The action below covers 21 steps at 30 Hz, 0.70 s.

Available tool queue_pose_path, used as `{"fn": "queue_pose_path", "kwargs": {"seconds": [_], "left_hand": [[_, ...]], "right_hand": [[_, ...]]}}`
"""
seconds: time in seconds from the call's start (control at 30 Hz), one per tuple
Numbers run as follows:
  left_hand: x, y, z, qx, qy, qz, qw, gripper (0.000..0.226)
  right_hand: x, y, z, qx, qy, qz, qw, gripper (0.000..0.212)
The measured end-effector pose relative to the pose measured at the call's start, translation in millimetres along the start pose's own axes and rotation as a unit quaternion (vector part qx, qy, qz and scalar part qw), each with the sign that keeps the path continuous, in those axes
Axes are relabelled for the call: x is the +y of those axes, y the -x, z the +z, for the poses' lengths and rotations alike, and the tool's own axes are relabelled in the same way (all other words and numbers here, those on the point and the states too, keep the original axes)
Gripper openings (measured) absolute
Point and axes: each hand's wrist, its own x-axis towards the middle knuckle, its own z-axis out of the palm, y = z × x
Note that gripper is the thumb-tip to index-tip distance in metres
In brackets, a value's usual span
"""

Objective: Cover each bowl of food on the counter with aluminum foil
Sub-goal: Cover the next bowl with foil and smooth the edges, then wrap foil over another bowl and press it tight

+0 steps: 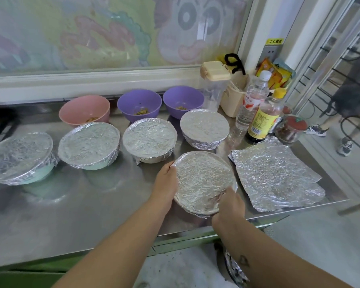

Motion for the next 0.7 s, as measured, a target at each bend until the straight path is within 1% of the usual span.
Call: {"fn": "queue_pose_path", "kwargs": {"seconds": [0.07, 0.13, 0.23, 0.33, 0.37, 0.43, 0.47, 0.53, 0.6, 0.63, 0.7], "left_hand": [[12, 7, -1, -0.010, 0.030, 0.020, 0.999, 0.030], [32, 11, -6, -0.005, 0.034, 0.058, 0.998, 0.029], [72, 7, -25, 0.007, 0.062, 0.129, 0.990, 0.029], [112, 0, -61, 0.024, 0.059, 0.182, 0.981, 0.026], [125, -1, -76, 0.029, 0.058, 0.191, 0.980, 0.026], [145, -10, -112, 0.041, 0.046, 0.206, 0.977, 0.036], [154, -15, -130, 0.050, 0.048, 0.213, 0.974, 0.040], [170, -25, -169, 0.069, 0.056, 0.220, 0.971, 0.039], [184, -36, -208, 0.065, 0.068, 0.220, 0.971, 0.033], [190, -43, -229, 0.066, 0.071, 0.216, 0.972, 0.032], [198, -61, -272, 0.077, 0.062, 0.207, 0.973, 0.036]], "right_hand": [[-13, 8, 1, -0.025, -0.020, -0.029, 0.999, 0.035], [-31, 13, 9, -0.053, -0.031, -0.072, 0.995, 0.032], [-62, 28, 36, -0.092, -0.001, -0.141, 0.986, 0.036], [-93, 53, 78, -0.158, -0.022, -0.163, 0.974, 0.034], [-102, 62, 95, -0.169, -0.021, -0.165, 0.971, 0.039], [-114, 76, 134, -0.200, -0.017, -0.176, 0.964, 0.055], [-117, 80, 156, -0.222, -0.019, -0.184, 0.957, 0.059], [-120, 96, 198, -0.263, 0.004, -0.187, 0.947, 0.060], [-120, 112, 243, -0.298, 0.021, -0.182, 0.937, 0.064], [-119, 118, 266, -0.311, 0.028, -0.182, 0.932, 0.069], [-113, 121, 313, -0.330, 0.054, -0.181, 0.925, 0.083]]}}
